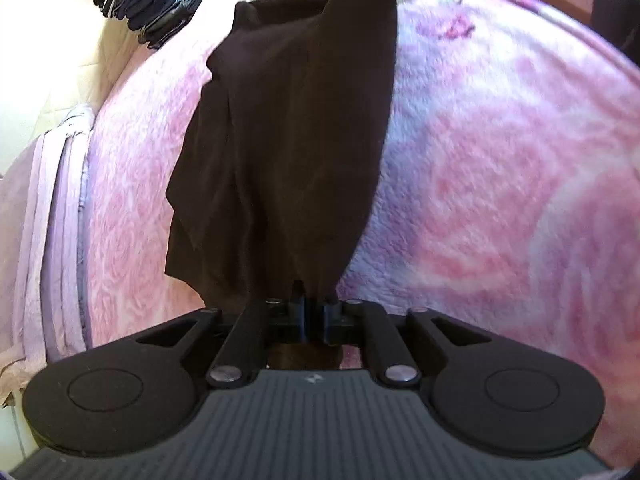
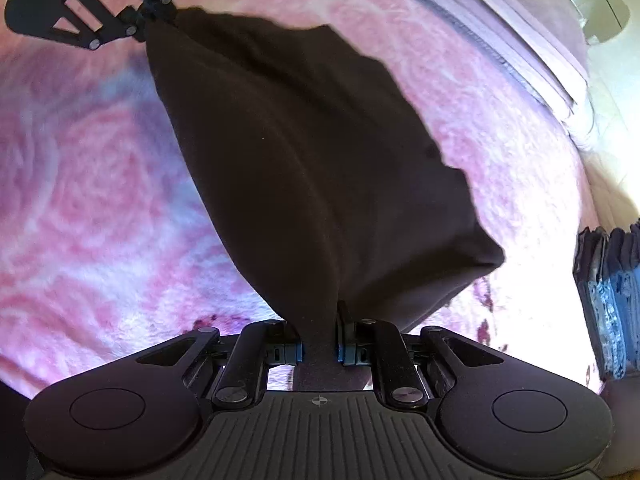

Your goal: Fold clothes

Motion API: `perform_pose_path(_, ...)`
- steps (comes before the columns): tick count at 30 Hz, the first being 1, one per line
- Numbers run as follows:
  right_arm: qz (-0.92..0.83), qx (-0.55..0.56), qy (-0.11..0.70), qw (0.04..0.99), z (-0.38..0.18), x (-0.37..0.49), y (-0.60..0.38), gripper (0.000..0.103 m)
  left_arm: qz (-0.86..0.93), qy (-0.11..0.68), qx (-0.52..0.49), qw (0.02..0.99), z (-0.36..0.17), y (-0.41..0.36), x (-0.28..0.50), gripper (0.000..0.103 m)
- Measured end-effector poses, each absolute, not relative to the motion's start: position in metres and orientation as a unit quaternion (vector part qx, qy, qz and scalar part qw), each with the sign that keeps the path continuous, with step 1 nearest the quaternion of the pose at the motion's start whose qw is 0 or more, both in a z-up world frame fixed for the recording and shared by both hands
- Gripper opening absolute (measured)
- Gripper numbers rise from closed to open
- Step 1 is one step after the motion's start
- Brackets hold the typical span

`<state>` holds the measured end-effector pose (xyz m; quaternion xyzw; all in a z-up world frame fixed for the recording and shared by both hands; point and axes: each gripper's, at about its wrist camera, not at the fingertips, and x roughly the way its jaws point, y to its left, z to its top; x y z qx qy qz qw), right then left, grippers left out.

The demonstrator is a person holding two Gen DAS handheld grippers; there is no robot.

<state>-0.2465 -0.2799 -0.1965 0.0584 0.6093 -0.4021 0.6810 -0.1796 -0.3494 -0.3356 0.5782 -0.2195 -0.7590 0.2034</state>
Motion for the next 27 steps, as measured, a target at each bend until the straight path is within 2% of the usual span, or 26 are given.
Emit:
perform_pose_path(6, -0.407, 0.047, 0.613, 0.676, -0.203, -0.244, -0.277, 0.013, -0.749, -0.256, 0.576, 0.204, -0.352, -0.353, -0.184, 0.024)
perform_pose_path(9, -0.405, 0.033, 0.620, 0.671, -0.206, -0.241, -0.275, 0.014, -0.748, -0.257, 0.578, 0.200, -0.356, -0.356, -0.184, 0.025)
perform_pose_path(11, -0.402, 0.020, 0.629, 0.666, -0.213, -0.239, -0.273, 0.015, -0.748, -0.254, 0.580, 0.198, -0.358, -0.359, -0.184, 0.017)
perform_pose_path(12, -0.399, 0.015, 0.633, 0.664, -0.216, -0.238, -0.272, 0.017, -0.749, -0.253, 0.581, 0.197, -0.359, -0.361, -0.184, 0.010)
perform_pose_path(13, -0.396, 0.009, 0.637, 0.662, -0.220, -0.237, -0.272, 0.021, -0.750, -0.247, 0.581, 0.198, -0.358, -0.362, -0.184, 0.008)
perform_pose_path(18, -0.395, 0.041, 0.627, 0.670, -0.216, -0.245, -0.278, 0.020, -0.759, -0.225, 0.577, 0.203, -0.334, -0.365, -0.181, 0.006)
perform_pose_path(19, -0.399, 0.051, 0.624, 0.670, -0.209, -0.248, -0.280, 0.014, -0.759, -0.222, 0.576, 0.205, -0.326, -0.366, -0.181, 0.006)
perform_pose_path(27, -0.401, 0.075, 0.608, 0.682, -0.129, -0.250, -0.281, 0.011, -0.758, -0.189, 0.586, 0.215, -0.252, -0.373, -0.182, 0.005)
